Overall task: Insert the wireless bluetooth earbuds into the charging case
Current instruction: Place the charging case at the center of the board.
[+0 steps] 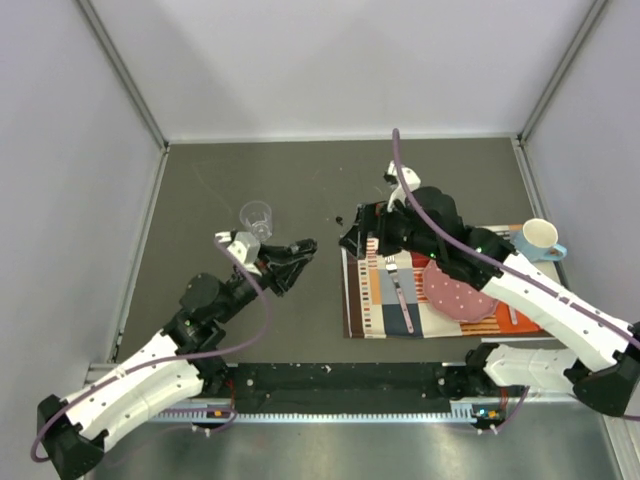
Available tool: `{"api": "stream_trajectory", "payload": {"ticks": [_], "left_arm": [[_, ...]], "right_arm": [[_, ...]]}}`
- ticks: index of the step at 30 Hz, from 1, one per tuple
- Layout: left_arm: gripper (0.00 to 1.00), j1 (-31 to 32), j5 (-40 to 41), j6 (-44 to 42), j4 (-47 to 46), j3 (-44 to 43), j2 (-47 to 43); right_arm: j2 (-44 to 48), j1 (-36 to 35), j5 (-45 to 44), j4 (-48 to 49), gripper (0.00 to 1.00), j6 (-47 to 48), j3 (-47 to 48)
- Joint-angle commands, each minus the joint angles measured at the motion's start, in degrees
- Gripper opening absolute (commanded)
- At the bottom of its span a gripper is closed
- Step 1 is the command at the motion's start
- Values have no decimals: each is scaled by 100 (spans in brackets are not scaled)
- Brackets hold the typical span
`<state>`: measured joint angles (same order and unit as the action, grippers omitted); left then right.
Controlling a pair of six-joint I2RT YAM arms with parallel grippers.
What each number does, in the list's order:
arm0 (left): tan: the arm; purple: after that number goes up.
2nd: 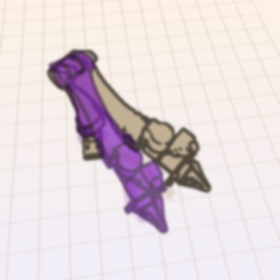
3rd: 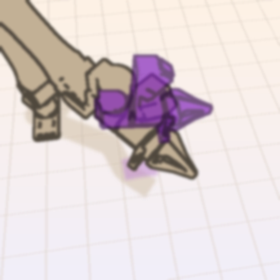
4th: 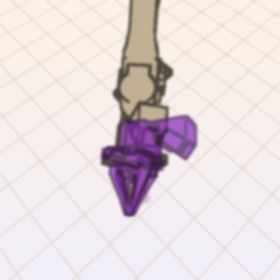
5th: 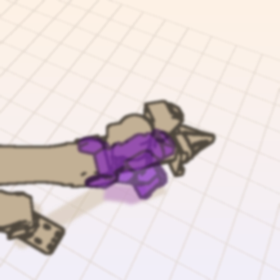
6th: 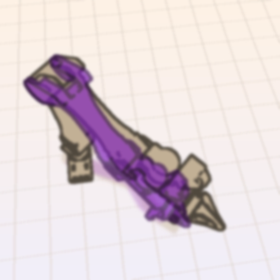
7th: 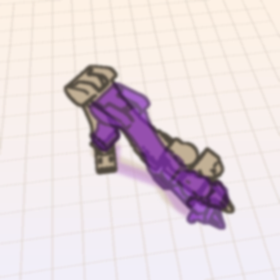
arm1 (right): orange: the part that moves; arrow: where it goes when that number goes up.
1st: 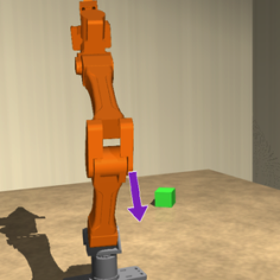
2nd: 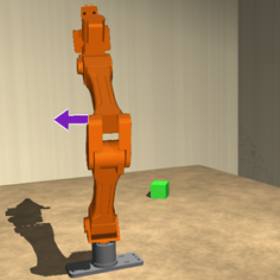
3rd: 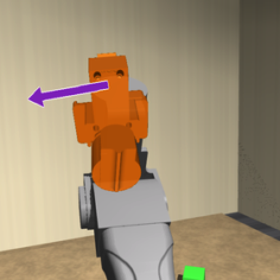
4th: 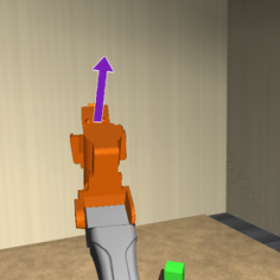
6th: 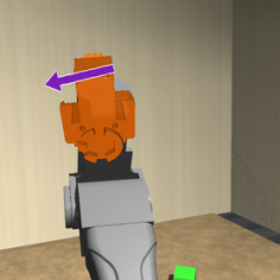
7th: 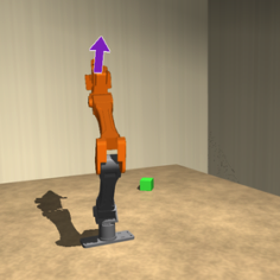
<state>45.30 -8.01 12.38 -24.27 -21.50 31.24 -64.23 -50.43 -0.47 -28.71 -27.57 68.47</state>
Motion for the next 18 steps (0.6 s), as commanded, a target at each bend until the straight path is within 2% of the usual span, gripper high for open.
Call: {"api": "stream_trajectory", "payload": {"ticks": [1,4,10,18], "left_arm": [[0,-39,1249,975,1870,-486,591],[0,-74,996,1686,2321,-601,1083],[0,-214,538,2302,2111,-461,1858],[0,-1163,-929,2629,1786,-426,2930]], "right_arm": [[252,543,-375,-65,99,-1004,-359],[349,552,-349,-73,99,-961,-465],[332,561,20,-65,99,-1101,-659],[323,561,249,-56,99,-1163,-765]]}}
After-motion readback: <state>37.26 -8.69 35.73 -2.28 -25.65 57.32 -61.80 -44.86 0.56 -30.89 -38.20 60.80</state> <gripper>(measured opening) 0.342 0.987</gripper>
